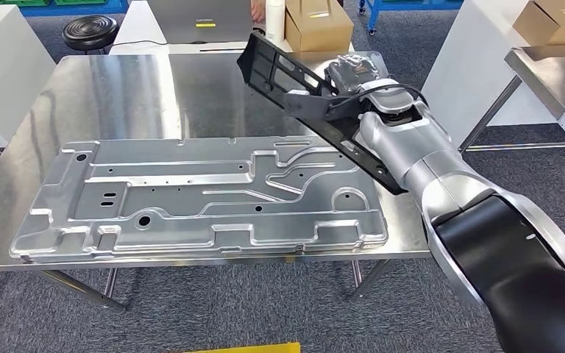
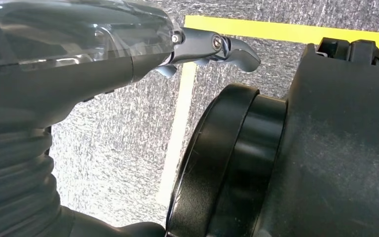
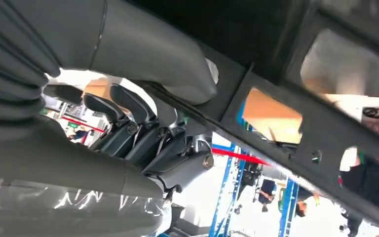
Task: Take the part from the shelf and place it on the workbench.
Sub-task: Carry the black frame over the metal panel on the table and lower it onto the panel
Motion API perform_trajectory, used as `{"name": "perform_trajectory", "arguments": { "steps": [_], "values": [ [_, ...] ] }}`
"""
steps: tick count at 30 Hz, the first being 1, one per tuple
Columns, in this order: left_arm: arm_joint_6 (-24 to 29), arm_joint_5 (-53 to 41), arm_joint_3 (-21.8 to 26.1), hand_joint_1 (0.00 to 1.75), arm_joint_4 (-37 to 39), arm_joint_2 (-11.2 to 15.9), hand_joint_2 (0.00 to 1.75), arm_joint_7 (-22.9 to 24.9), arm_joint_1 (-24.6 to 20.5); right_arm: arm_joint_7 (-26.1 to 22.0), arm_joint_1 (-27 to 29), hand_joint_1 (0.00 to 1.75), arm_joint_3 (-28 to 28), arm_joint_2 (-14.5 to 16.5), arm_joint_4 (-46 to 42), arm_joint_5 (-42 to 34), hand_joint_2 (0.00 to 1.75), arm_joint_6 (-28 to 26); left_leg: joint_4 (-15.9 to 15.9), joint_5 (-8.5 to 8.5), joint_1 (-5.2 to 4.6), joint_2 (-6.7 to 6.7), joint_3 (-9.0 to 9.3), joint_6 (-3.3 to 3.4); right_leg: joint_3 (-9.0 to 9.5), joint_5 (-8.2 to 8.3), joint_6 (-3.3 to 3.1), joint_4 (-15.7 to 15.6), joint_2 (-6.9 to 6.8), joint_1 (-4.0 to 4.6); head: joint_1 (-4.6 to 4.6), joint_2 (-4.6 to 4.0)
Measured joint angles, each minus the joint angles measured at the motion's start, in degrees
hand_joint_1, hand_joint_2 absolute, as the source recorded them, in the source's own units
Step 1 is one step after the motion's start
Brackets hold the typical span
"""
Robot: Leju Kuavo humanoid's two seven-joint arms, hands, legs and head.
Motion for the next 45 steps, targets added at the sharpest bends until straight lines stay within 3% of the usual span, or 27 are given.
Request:
{"name": "perform_trajectory", "arguments": {
  "steps": [8, 19, 27, 45],
  "values": [
    [0.0, 0.4, 0.0, 0.0, 0.0, 0.1, 1.75, -0.3, 0.0, 3.3, -5.3, 1.75, 0.1, 0.8, 0.1, 0.3, 1.75, 4.5, 0.0, 0.0, 0.03, -0.03, -0.03, 0.0, -0.05, -0.01, -0.01, 0.0, -0.02, 0.02, -0.08, 0.0],
    [0.0, 0.6, -0.2, 0.0, 0.0, 0.2, 1.75, -0.6, 0.0, 5.2, -6.0, 1.75, -0.6, 1.7, 0.6, -1.7, 1.75, 6.0, 0.0, 0.0, 0.02, -0.03, -0.03, 0.0, -0.05, 0.0, 0.0, 0.0, -0.02, 0.01, -0.03, 0.0],
    [-0.4, 0.6, -0.4, 0.0, 0.0, 0.2, 1.75, -0.3, -0.1, 5.6, -5.2, 1.75, -2.6, 2.0, 1.0, -2.0, 1.75, 3.0, 0.0, 0.0, 0.02, -0.02, -0.04, 0.0, -0.05, 0.0, -0.01, 0.0, -0.01, 0.01, -0.04, 0.0],
    [-1.5, 1.7, -0.9, 0.0, 0.0, 0.3, 1.75, 0.7, -0.2, 1.4, -0.3, 1.75, -2.7, 6.4, 1.0, -0.5, 1.75, -0.2, 0.0, 0.0, 0.03, 0.0, -0.06, 0.0, -0.09, -0.01, -0.01, 0.0, 0.0, 0.02, -0.04, 0.0]
  ]
}}
